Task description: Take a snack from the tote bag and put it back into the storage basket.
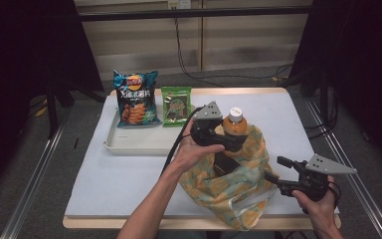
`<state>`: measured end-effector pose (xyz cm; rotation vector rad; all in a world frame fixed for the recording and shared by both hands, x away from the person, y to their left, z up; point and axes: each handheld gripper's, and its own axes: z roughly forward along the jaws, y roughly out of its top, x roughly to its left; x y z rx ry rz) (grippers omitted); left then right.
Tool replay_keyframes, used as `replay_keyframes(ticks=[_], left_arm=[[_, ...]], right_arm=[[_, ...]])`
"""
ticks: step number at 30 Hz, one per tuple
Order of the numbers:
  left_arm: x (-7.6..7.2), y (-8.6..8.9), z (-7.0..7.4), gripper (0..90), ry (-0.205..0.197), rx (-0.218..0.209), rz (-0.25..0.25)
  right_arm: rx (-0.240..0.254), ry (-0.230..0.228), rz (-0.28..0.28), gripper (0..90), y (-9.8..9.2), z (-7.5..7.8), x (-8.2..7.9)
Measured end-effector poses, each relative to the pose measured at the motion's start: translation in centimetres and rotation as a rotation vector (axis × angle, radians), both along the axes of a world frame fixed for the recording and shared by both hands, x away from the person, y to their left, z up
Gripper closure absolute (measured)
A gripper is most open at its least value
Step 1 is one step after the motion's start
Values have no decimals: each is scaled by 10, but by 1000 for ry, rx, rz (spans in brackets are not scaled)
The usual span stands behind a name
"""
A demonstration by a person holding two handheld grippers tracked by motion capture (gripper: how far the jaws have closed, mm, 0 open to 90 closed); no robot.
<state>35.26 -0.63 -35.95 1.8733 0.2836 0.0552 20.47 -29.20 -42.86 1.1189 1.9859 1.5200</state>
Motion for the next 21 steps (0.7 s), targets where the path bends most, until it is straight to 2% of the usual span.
replay_keyframes(ticks=[4, 8, 12, 16, 19, 21], left_arm=[[-1, 4, 7, 332, -3, -3, -16], [-2, 11, 13, 332, -5, -28, -13], [-1, 19, 18, 332, -11, -45, -4], [-1, 28, 25, 332, -20, -42, 12], [0, 36, 31, 332, -19, -63, 6], [0, 42, 35, 333, -25, -62, 26]], right_arm=[[5, 0, -1, 248, 0, 0, 0], [8, 0, -4, 247, 0, 1, 0], [8, 1, -6, 247, 0, 1, 0], [7, 0, -11, 245, -1, 1, 0], [8, 0, -10, 245, -1, 1, 1], [11, 1, -7, 244, 0, 1, 0]])
